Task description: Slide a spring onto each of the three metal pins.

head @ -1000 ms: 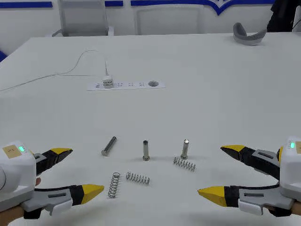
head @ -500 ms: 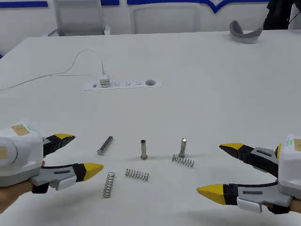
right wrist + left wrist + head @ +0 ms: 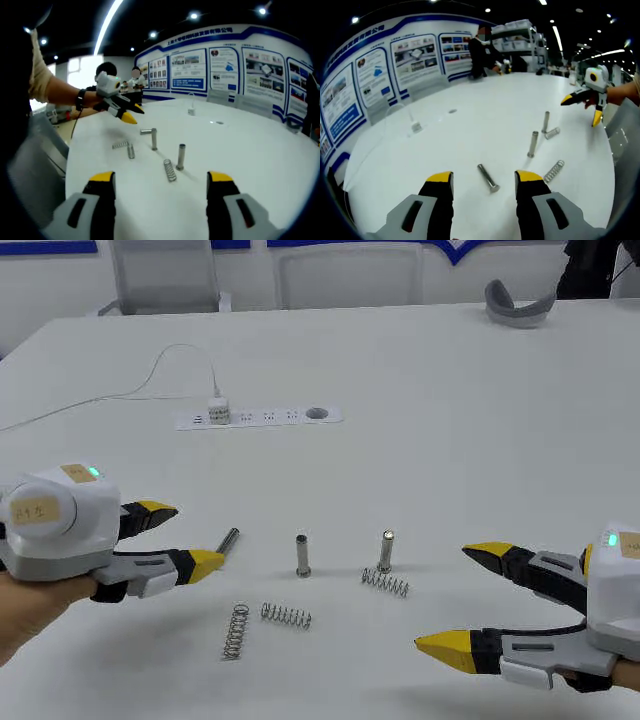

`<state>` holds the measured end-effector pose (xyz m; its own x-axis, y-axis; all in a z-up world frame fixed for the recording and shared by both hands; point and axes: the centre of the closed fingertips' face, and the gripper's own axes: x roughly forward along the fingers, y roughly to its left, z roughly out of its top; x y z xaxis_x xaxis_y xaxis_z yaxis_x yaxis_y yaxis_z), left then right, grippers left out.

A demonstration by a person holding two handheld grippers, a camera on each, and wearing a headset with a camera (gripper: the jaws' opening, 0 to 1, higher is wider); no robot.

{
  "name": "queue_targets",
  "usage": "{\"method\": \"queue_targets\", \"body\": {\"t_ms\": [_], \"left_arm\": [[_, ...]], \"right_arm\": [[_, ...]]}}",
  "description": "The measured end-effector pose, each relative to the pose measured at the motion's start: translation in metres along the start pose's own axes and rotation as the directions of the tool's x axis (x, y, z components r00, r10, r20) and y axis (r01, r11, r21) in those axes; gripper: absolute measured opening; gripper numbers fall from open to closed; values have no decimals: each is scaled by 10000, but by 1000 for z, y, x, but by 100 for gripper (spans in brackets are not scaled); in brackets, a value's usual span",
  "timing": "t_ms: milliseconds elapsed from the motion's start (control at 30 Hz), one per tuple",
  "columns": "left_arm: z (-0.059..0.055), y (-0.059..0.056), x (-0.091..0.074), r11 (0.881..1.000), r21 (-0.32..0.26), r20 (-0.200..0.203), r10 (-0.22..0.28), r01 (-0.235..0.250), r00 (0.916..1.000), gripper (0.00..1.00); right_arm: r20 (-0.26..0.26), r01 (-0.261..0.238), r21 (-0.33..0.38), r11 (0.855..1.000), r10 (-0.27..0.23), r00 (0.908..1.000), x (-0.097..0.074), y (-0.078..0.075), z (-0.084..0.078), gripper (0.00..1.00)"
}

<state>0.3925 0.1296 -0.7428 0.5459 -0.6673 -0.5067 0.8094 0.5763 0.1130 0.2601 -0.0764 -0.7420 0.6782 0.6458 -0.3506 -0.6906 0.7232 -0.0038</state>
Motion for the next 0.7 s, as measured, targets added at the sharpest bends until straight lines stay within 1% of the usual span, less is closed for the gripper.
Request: {"method": "queue_targets", "body": {"t_ms": [133,200,367,400,500,633,700], "left_arm": [[0,5,8,9999,-84,-250,99,-101,9996,48],[0,7,13,9998,-105,-439,149,-153,9989,47],[-3,9,25,9999,25,-911,157,-156,9957,43],[-2,9,27,9999,26,-942,133,-131,9955,42],[-4,11,34,9999,-89,-1209,76,-88,9926,41],[-7,12,41,9998,-174,-1490,48,-74,9888,33],[-9,13,44,9995,-291,-1622,51,-100,9867,32]], "right_arm": [[8,21,39,10000,-21,10000,0,-1,-1,76],[-10,19,50,10000,-19,10000,0,0,-1,76],[-45,21,92,10000,-21,10000,0,-1,-3,76],[-49,21,99,9999,-21,10000,0,-1,-3,76],[-59,21,129,9999,-20,10000,0,-1,-4,76],[-83,19,153,9999,-18,10000,0,-1,-5,76],[-79,25,170,9999,-23,10000,0,-2,-5,76]]}}
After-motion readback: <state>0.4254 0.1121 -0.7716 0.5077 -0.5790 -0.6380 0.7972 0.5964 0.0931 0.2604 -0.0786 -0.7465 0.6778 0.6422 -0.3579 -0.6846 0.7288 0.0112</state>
